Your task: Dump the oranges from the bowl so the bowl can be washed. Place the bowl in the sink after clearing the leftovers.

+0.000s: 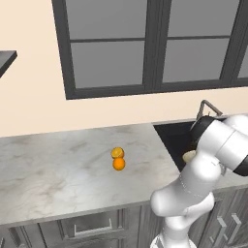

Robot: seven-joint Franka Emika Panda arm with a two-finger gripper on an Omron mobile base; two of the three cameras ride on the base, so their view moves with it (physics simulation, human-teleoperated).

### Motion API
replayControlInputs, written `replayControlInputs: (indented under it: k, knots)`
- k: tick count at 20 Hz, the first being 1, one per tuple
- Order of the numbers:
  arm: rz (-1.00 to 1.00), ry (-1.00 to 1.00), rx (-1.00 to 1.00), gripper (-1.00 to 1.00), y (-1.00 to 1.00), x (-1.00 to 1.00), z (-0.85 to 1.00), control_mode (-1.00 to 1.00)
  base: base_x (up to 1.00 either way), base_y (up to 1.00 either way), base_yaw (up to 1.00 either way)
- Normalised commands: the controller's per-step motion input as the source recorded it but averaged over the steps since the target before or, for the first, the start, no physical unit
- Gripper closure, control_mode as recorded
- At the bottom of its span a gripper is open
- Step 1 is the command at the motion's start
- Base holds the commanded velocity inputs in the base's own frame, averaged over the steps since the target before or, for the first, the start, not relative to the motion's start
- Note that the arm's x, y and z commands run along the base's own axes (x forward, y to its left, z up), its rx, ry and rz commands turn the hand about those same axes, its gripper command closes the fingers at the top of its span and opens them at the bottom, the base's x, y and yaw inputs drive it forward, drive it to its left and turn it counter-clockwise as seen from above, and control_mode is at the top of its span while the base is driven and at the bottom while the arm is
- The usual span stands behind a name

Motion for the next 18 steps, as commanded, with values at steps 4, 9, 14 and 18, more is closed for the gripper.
replayControlInputs:
  k: [4, 9, 14, 18]
  knots:
    - [0.0, 0.0, 0.0, 1.0, -0.03, 0.31, -0.16, -1.0, 0.0, 0.0, 0.0]
    - [0.0, 0.0, 0.0, 1.0, -0.01, 0.3, -0.21, -1.0, 0.0, 0.0, 0.0]
    - [0.0, 0.0, 0.0, 1.0, 0.0, 0.35, -0.26, -1.0, 0.0, 0.0, 0.0]
    - [0.0, 0.0, 0.0, -1.0, 0.0, 0.05, -0.16, -1.0, 0.0, 0.0, 0.0]
